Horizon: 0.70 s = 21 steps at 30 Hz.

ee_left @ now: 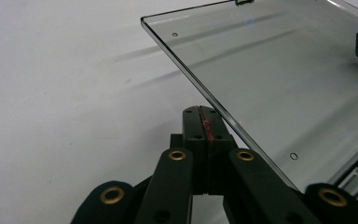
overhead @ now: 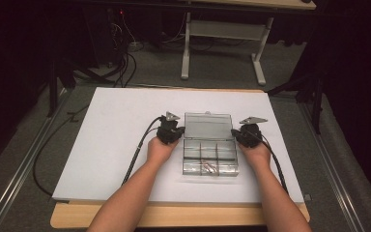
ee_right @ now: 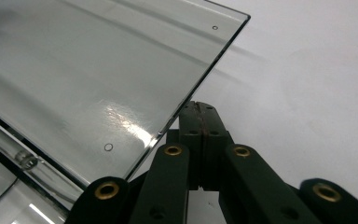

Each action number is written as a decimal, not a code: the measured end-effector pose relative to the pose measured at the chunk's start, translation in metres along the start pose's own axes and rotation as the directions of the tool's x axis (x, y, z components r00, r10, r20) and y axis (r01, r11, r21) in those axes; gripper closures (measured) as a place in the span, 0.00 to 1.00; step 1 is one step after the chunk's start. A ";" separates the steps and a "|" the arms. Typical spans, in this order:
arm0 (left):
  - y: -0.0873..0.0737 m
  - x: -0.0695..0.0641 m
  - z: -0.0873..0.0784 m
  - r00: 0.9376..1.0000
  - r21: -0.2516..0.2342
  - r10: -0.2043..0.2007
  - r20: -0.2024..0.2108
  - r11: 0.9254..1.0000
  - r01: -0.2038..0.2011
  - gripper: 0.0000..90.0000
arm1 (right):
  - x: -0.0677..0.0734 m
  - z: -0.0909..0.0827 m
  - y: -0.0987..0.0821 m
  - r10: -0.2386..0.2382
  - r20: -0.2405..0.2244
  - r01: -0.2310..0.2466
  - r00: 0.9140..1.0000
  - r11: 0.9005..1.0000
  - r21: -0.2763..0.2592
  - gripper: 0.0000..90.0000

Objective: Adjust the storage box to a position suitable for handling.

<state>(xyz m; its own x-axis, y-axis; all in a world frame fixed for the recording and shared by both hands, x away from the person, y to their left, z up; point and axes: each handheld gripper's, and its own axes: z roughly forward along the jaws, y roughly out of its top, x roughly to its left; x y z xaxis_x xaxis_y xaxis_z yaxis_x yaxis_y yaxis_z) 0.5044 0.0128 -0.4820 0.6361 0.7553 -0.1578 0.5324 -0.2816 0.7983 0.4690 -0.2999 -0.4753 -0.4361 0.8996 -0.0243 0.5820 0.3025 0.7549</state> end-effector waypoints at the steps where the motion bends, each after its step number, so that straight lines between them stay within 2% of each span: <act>1: 0.000 0.000 0.000 1.000 -0.002 0.001 0.001 1.000 -0.001 1.00 | 0.000 0.000 0.000 -0.003 0.000 0.003 1.000 1.000 -0.003 1.00; 21: 0.006 0.000 -0.005 1.000 -0.046 -0.001 -0.002 0.999 0.001 1.00 | 0.000 -0.006 0.004 -0.012 0.003 0.012 1.000 1.000 -0.029 1.00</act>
<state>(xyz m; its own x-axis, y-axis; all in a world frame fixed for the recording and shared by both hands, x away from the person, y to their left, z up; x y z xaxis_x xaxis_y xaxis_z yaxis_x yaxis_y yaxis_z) 0.5042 0.0140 -0.4746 0.6343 0.7569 -0.1574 0.5069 -0.2535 0.8239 0.4677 -0.3002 -0.4683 -0.4415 0.8966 -0.0351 0.5565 0.3043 0.7731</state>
